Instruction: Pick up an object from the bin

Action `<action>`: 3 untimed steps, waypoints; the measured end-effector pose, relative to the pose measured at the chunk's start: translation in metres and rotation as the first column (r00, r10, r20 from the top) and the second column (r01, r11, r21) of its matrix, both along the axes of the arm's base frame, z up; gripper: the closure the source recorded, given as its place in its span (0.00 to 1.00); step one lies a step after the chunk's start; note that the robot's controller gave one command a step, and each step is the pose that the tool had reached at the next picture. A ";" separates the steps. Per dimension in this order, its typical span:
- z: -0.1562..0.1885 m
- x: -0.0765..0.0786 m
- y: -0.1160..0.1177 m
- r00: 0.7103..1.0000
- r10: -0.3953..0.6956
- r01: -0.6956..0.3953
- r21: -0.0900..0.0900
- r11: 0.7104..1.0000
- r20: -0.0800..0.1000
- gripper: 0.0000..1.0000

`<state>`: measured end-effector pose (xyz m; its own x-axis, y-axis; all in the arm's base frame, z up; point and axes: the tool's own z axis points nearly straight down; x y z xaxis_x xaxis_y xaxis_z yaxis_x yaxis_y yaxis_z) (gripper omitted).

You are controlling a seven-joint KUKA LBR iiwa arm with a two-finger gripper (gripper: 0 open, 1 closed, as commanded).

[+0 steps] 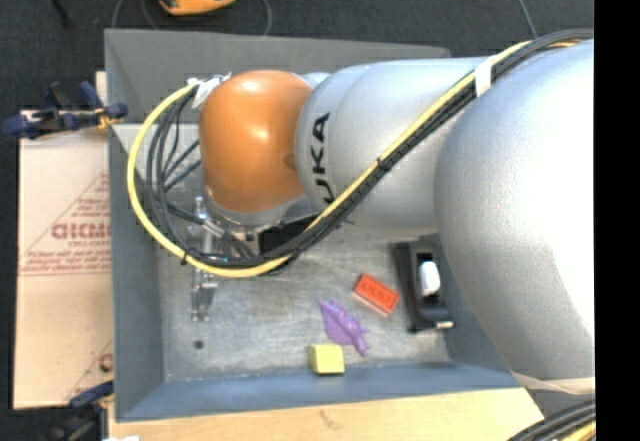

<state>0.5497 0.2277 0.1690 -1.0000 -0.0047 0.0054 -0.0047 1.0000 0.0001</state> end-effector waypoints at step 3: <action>-0.035 0.025 -0.009 0.997 0.074 -0.075 0.001 0.997 0.012 0.00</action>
Offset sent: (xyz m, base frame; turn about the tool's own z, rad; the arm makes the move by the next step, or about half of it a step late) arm 0.0551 -0.0226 -0.0990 -0.1928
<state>0.5745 0.2189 0.1342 -0.9968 -0.0791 -0.0067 -0.0792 0.9969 0.0006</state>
